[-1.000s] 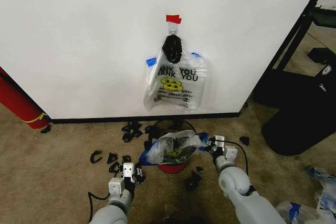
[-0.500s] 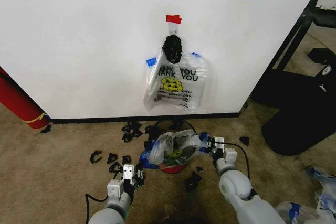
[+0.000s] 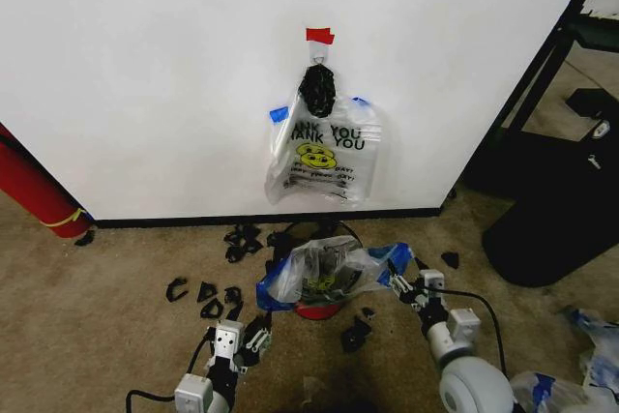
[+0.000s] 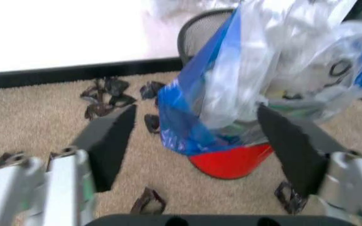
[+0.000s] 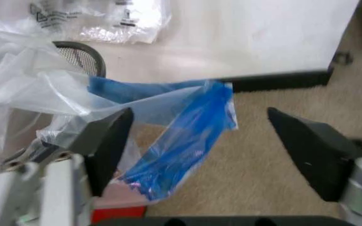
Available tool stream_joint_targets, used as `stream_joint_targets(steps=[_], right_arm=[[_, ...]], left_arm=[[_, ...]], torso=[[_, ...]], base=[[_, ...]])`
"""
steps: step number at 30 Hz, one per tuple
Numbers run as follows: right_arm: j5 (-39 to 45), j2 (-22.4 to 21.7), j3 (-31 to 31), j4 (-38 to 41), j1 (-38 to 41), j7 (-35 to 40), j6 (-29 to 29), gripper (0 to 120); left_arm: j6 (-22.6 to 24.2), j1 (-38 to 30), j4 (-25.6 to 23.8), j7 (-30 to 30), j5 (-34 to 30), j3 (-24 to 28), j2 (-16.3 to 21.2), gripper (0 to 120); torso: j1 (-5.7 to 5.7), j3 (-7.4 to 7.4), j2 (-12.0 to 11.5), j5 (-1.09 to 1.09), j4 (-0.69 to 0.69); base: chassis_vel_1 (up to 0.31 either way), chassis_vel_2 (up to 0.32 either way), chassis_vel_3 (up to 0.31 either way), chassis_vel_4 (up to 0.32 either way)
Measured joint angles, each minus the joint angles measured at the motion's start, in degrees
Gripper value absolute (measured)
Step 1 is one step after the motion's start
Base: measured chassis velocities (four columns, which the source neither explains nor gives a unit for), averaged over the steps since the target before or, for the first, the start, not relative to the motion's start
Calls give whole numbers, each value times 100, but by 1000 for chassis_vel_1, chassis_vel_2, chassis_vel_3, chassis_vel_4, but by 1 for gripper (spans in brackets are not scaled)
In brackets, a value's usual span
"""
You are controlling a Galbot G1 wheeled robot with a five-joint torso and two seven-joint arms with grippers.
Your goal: Pick up the garbage bag from the wall and place it over the trash bin.
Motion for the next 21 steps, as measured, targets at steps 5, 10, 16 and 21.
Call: stream_joint_targets(steps=[5, 10, 16, 21], right_arm=[[231, 6, 87, 115, -123, -141, 172, 98], [-203, 132, 249, 183, -335, -284, 887, 100], [-611, 394, 596, 222, -567, -397, 1772, 100], [-835, 582, 869, 213, -405, -576, 2844, 100]], left_arm=[[-261, 171, -280, 18, 158, -104, 8, 99], [-432, 84, -452, 100, 100, -261, 63, 100], [-291, -528, -480, 163, -648, -421, 272, 100], [200, -1354, -173, 354, -1540, -793, 518, 100]], torso=[[0, 1, 0, 0, 1], [0, 1, 0, 0, 1], [1, 1, 0, -1, 0], [2, 2, 0, 2, 2]], base=[[0, 0, 0, 0], [0, 0, 0, 0], [0, 0, 0, 0], [0, 0, 0, 0]])
